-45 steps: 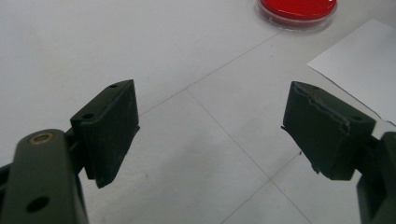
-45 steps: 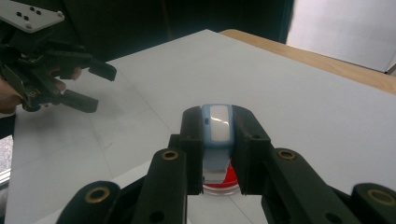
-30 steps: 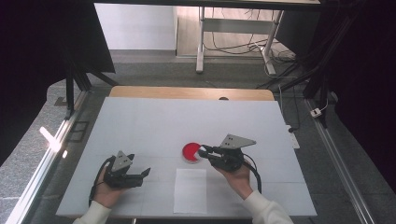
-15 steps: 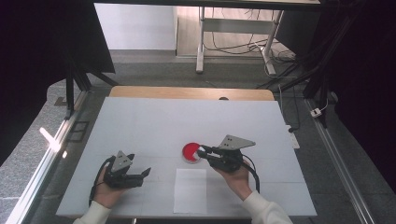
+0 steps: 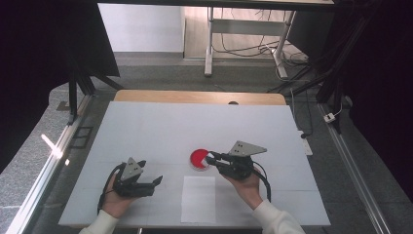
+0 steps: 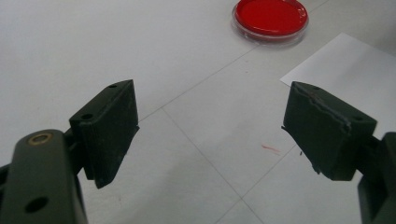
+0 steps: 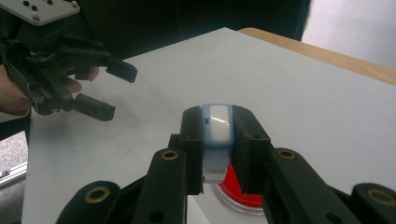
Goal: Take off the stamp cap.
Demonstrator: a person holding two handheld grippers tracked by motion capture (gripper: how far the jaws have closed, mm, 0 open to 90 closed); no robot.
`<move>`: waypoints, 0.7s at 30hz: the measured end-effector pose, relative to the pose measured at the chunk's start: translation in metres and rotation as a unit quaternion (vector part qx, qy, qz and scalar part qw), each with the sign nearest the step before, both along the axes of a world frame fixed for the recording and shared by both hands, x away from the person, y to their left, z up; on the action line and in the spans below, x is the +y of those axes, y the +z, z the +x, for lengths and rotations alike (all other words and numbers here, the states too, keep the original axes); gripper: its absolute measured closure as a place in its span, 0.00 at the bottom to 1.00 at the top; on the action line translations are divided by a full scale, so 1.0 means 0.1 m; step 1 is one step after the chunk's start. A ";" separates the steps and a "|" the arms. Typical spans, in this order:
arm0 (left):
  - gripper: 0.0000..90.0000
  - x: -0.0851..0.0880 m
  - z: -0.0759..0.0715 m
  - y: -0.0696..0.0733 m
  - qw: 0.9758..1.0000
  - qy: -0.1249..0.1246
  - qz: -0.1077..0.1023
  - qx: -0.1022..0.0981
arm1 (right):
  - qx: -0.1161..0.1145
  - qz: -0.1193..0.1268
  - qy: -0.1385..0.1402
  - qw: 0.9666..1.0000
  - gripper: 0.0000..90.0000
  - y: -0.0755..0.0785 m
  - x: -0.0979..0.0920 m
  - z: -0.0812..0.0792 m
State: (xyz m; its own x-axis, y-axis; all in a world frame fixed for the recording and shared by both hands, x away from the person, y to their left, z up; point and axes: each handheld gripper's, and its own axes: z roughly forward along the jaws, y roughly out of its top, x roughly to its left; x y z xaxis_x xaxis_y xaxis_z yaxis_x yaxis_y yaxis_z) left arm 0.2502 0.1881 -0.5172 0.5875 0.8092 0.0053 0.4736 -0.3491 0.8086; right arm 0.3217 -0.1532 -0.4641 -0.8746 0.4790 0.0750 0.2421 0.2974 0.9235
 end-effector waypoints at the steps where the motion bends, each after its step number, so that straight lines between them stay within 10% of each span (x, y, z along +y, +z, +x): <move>1: 0.20 -0.01 0.00 0.00 1.000 0.000 0.001 -0.001 | 0.000 0.000 0.000 1.000 0.84 0.00 0.00 0.00; 21: 0.20 -0.26 0.03 0.05 1.000 -0.029 -0.006 -0.002 | -0.002 0.002 -0.002 1.000 0.84 0.01 -0.01 0.00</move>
State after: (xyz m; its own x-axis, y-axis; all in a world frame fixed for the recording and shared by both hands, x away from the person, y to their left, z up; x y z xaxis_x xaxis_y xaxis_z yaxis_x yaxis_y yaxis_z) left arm 0.2537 0.1621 -0.5124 0.6331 0.7741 -0.0028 0.4503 -0.3653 0.8148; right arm 0.3213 -0.1541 -0.4635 -0.8726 0.4829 0.0727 0.2389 0.2923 0.9260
